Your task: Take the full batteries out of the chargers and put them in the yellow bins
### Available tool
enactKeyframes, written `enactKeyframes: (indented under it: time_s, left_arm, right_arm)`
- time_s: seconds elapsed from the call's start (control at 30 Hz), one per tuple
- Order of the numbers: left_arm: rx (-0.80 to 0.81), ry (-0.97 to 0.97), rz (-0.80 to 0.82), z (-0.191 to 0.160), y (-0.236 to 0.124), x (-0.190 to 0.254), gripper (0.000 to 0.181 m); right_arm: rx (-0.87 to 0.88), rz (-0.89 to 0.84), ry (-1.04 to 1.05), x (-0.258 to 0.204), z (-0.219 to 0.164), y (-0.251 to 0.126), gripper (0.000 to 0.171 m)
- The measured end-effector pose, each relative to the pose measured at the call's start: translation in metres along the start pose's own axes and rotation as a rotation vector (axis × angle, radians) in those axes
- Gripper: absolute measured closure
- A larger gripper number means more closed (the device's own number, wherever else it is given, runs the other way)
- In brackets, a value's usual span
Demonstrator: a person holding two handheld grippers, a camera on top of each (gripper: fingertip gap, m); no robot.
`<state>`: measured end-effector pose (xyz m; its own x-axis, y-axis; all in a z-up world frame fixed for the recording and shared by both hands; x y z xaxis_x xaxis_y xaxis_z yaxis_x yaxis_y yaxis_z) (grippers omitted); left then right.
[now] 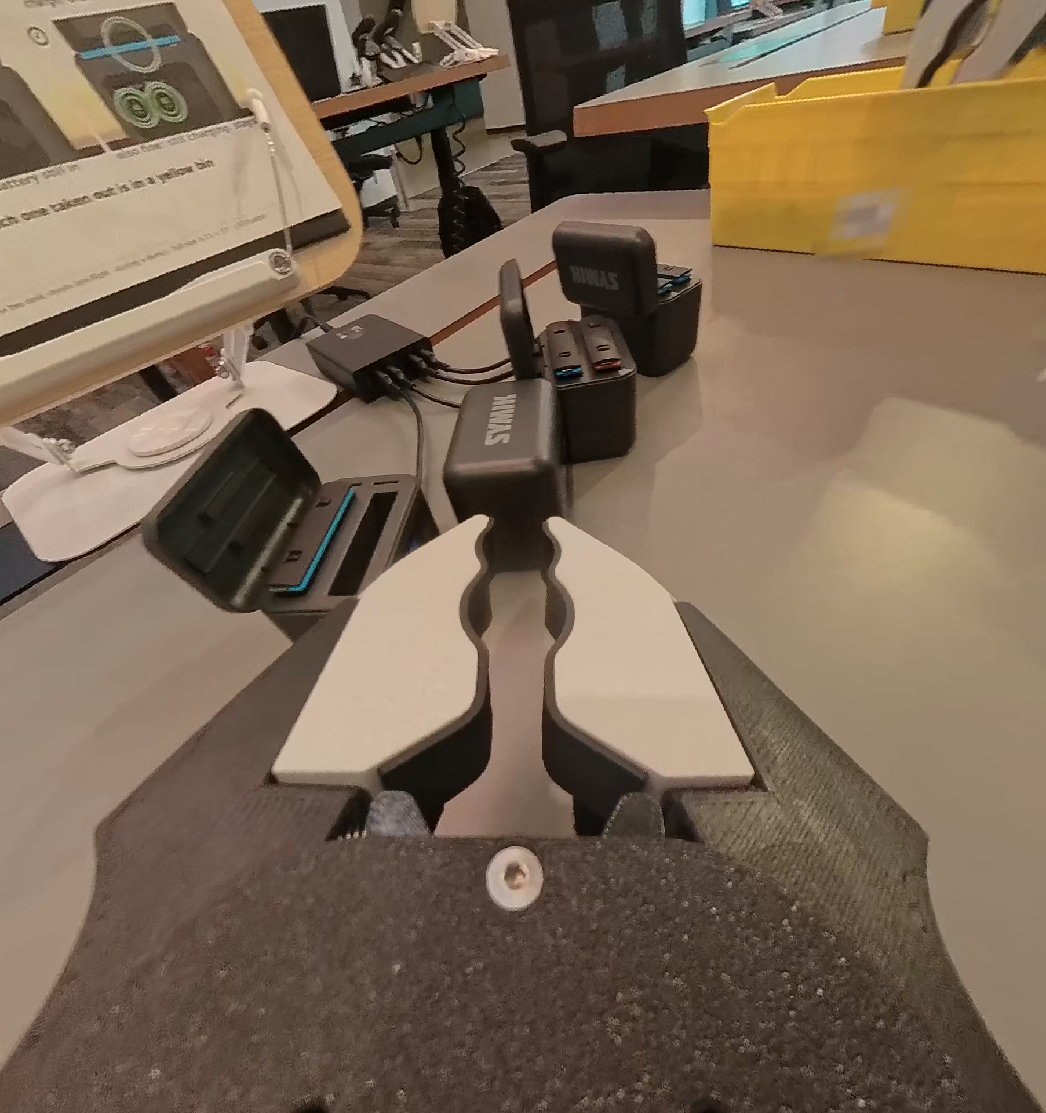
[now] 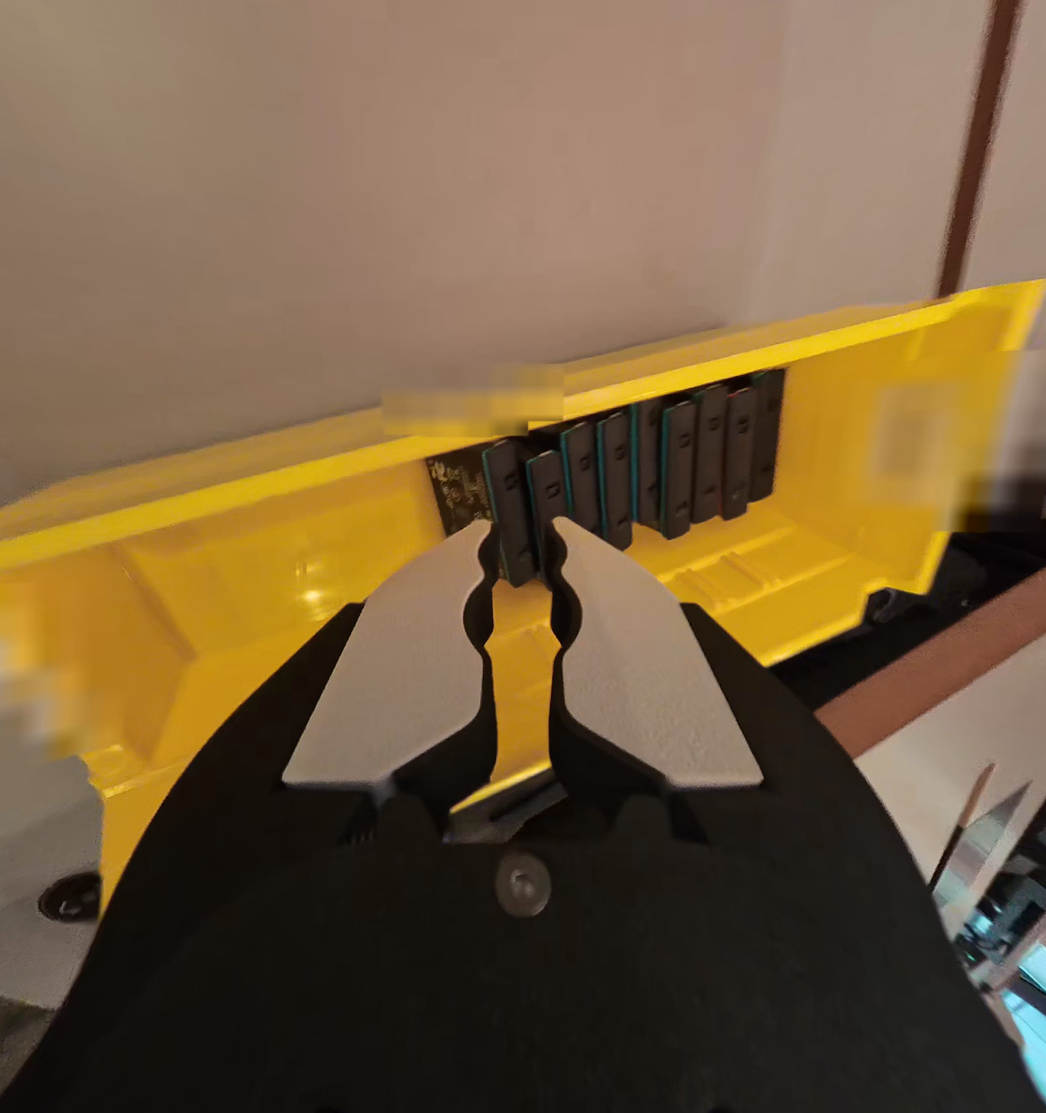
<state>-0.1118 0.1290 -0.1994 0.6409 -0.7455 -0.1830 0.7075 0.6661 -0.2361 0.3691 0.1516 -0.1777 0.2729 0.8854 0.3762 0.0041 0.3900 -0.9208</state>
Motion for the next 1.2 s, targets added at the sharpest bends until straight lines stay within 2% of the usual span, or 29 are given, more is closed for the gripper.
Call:
enactKeyframes:
  time_s: [0.2, 0.4, 0.53, 0.6, 0.77, 0.83, 0.93, 1.2]
  left_arm:
    - [-0.041, -0.042, 0.168, -0.005, -0.003, -0.027, 0.164]
    - [-0.118, -0.113, 0.36, -0.016, -0.01, -0.062, 0.142]
    - [-0.244, -0.173, 0.26, -0.032, 0.003, -0.063, 0.109]
    - [-0.283, -0.191, 0.204, -0.036, 0.011, -0.062, 0.108]
    - [-0.362, -0.178, 0.138, -0.042, 0.026, -0.068, 0.105]
    - [-0.366, -0.173, 0.134, -0.044, 0.027, -0.073, 0.115]
    - [-0.354, -0.195, 0.094, -0.046, 0.028, -0.072, 0.126]
    - [-0.345, -0.175, 0.049, -0.046, 0.026, -0.069, 0.128]
  right_arm:
    - [0.291, -0.16, 0.102, 0.013, 0.063, -0.058, 0.153]
    - [0.55, -0.176, 0.161, -0.011, 0.152, -0.086, 0.133]
    - [0.738, -0.109, 0.156, -0.043, 0.222, -0.094, 0.128]
    - [0.799, -0.062, 0.125, -0.058, 0.256, -0.094, 0.128]
    - [0.836, 0.027, 0.043, -0.078, 0.324, -0.091, 0.129]
    - [0.839, 0.054, 0.024, -0.082, 0.344, -0.089, 0.13]
    - [0.828, 0.071, -0.015, -0.084, 0.366, -0.081, 0.133]
    - [0.699, 0.118, -0.186, -0.086, 0.413, -0.035, 0.138]
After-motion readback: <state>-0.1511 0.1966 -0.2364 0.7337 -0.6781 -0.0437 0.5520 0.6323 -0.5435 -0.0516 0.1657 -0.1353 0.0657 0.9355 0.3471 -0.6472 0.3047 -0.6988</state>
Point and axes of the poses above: each gripper's, where its closed fingertips meet, y out along the fingers, z out of its top, x = y × z across the jaws, the point moved 3 cm from there along -y, back along the fingers, and after that the axes turned 1 degree about y, right-handed, at the moved point
